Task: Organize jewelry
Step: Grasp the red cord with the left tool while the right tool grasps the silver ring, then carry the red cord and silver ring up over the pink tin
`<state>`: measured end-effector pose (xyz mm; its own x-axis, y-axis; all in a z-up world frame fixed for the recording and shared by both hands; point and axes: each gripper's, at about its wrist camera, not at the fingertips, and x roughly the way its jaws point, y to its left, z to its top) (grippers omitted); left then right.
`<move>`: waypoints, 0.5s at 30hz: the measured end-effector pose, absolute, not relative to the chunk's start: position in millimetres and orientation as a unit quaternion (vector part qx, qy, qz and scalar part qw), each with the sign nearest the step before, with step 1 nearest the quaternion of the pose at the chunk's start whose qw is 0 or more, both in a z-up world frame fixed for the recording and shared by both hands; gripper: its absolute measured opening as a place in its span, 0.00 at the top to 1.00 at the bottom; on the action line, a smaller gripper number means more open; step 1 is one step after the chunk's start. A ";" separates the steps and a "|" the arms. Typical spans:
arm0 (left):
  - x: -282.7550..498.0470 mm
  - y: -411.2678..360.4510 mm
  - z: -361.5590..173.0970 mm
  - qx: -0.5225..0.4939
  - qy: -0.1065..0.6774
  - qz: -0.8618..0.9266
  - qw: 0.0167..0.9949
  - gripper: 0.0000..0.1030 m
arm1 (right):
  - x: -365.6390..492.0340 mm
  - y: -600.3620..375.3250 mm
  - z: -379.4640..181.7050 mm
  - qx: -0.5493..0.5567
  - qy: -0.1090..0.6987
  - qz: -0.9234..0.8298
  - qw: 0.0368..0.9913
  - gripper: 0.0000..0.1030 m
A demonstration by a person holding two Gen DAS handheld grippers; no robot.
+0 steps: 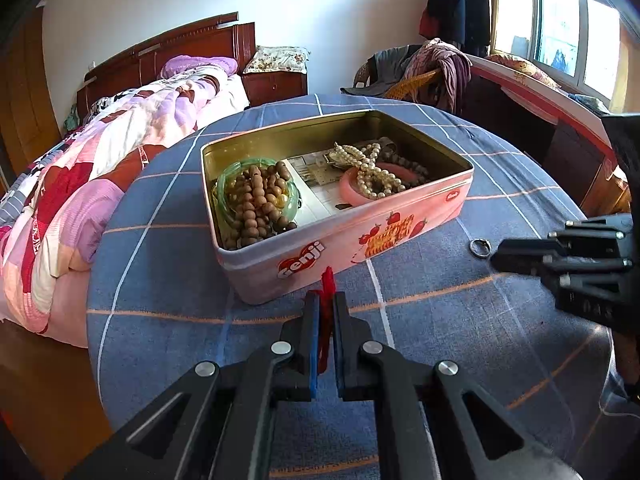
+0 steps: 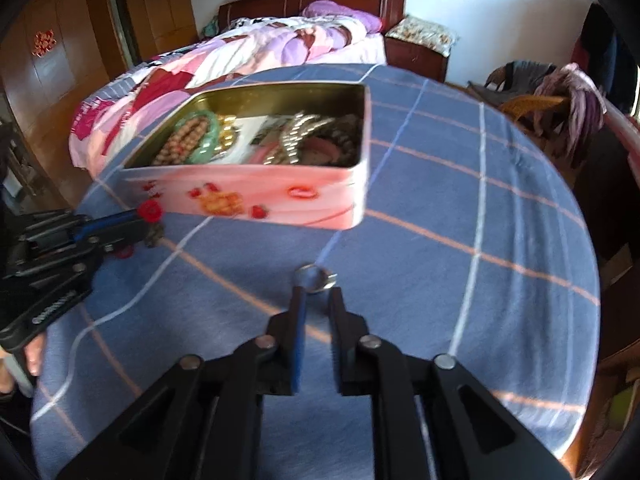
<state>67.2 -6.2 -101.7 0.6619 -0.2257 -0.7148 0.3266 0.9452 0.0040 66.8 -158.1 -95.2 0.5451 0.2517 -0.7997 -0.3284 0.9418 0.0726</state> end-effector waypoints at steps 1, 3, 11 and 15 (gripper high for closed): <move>67.2 -6.2 -101.9 0.066 0.382 -0.151 0.909 0.95 | 65.9 -154.5 -96.7 -0.041 0.451 0.168 0.876 0.78; 67.4 -5.8 -101.8 0.066 0.382 -0.153 0.909 0.95 | 66.4 -146.9 -97.6 -0.052 0.445 0.150 0.881 0.78; 68.8 -2.6 -103.0 0.059 0.383 -0.151 0.909 0.95 | 87.3 -143.6 -98.1 -0.060 0.447 0.117 0.885 0.78; 68.7 -3.0 -104.3 0.057 0.385 -0.153 0.908 0.95 | 86.4 -147.9 -98.0 -0.053 0.447 0.108 0.886 0.57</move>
<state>68.7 -3.0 -104.3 0.6568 -0.2352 -0.7164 0.3222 0.9465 -0.0154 86.4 -147.9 -98.0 0.5767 0.1430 -0.8043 -0.2386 0.9711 0.0015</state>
